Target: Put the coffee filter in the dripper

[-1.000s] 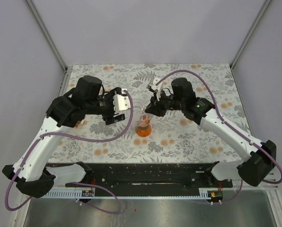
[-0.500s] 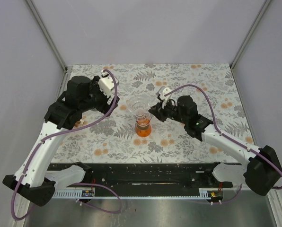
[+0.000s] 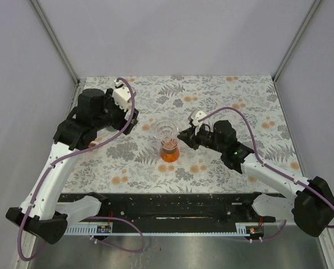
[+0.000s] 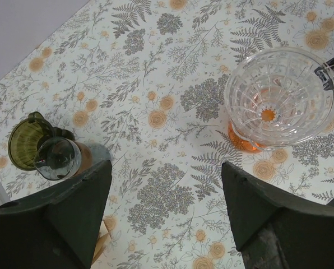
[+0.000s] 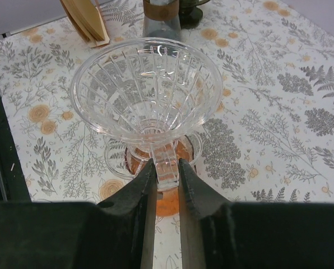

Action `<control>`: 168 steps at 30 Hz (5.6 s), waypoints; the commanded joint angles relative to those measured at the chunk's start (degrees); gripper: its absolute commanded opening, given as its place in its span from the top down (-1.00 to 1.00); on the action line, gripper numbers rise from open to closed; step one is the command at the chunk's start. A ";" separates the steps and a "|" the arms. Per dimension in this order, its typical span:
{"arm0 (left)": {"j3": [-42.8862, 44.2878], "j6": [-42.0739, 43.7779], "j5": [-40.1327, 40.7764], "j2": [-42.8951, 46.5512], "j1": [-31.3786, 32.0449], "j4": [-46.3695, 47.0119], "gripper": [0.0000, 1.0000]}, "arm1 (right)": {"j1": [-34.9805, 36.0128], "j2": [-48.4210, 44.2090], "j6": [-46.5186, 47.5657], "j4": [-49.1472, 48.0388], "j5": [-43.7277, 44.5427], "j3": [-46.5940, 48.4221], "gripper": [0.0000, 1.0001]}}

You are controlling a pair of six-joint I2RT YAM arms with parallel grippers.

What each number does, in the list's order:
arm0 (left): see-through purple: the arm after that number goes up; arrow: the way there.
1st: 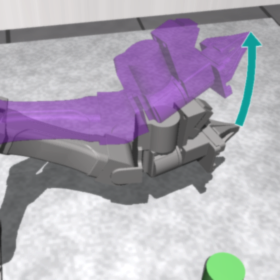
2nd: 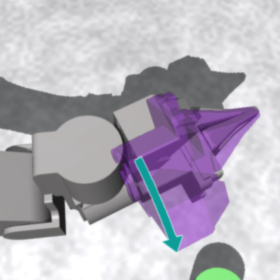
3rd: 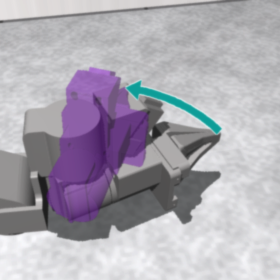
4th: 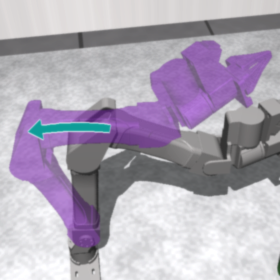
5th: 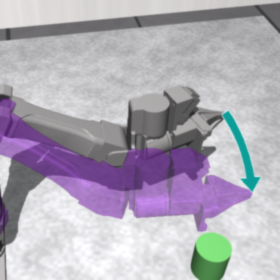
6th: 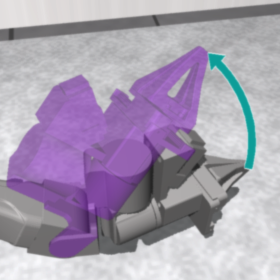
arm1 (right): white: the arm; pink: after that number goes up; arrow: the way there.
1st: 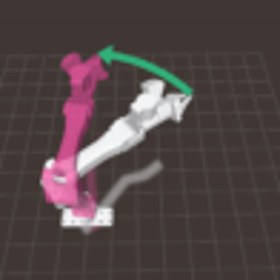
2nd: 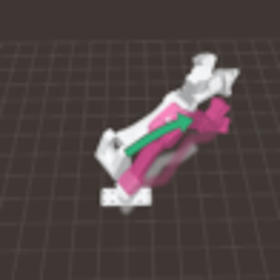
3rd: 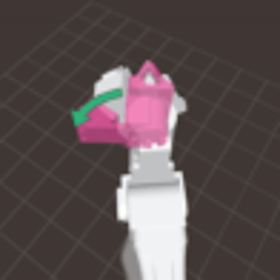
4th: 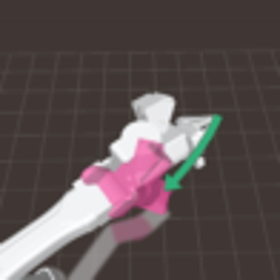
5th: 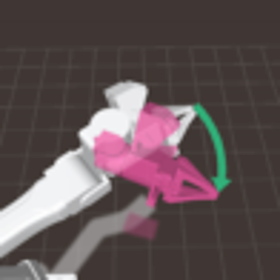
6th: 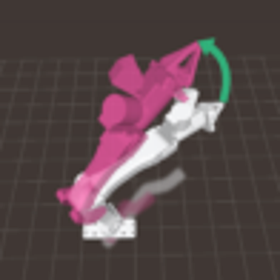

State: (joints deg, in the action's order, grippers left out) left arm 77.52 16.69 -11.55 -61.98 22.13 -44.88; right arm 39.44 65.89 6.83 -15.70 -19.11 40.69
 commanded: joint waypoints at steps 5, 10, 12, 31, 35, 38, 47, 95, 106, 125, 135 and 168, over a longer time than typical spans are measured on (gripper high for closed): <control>-0.08 -0.87 -1.80 0.63 -1.04 3.22 -0.65 | 0.46 0.90 1.17 -5.22 -1.45 -1.31 1.00; -0.61 -0.69 -2.77 0.98 -1.21 3.31 -0.65 | 0.37 -0.14 1.08 -4.77 -0.31 -2.27 1.00; -0.52 -0.60 -2.86 0.98 -1.30 3.31 -0.65 | 0.37 -1.11 1.34 -4.69 -0.22 -3.33 1.00; -0.44 -0.43 -4.00 0.80 -1.92 3.40 -0.65 | 0.46 -5.07 -0.32 -4.60 0.04 -4.04 1.00; -0.17 -0.34 -4.09 0.72 -2.00 3.31 -0.65 | 0.37 -5.94 -0.59 -6.27 0.13 -4.12 1.00; 0.09 -0.08 -4.01 0.71 -2.00 2.96 -0.65 | 0.46 -6.12 0.11 -4.78 0.22 -3.60 1.00; 0.27 0.10 -3.57 0.72 -2.09 2.87 -0.66 | 0.46 -4.46 0.46 -4.25 2.06 -6.32 1.00; -11.94 4.59 14.28 -7.72 -42.96 10.94 -0.35 | 0.46 -12.19 -1.99 40.49 8.22 19.17 -0.79; -14.42 -4.91 28.96 -15.97 -44.36 26.44 -0.35 | 0.37 -13.94 -3.31 39.35 5.49 18.20 -0.78; -5.27 1.33 18.94 -27.94 -49.38 14.21 -0.09 | 0.46 -15.35 -0.94 39.26 5.84 15.39 -0.79; -5.10 3.09 16.92 -30.13 -50.78 12.63 0.55 | 0.46 -15.61 -0.59 39.17 5.67 14.33 -0.79; -8.26 12.58 -12.18 -9.23 -39.83 -9.35 1.00 | 0.72 -12.46 -10.96 36.89 8.21 23.37 -0.54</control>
State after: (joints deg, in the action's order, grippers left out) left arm 70.08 27.05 -18.79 -76.95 -24.91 -52.12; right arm 39.44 51.09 0.08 24.95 -13.06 58.67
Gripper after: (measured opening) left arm 0.017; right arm 0.800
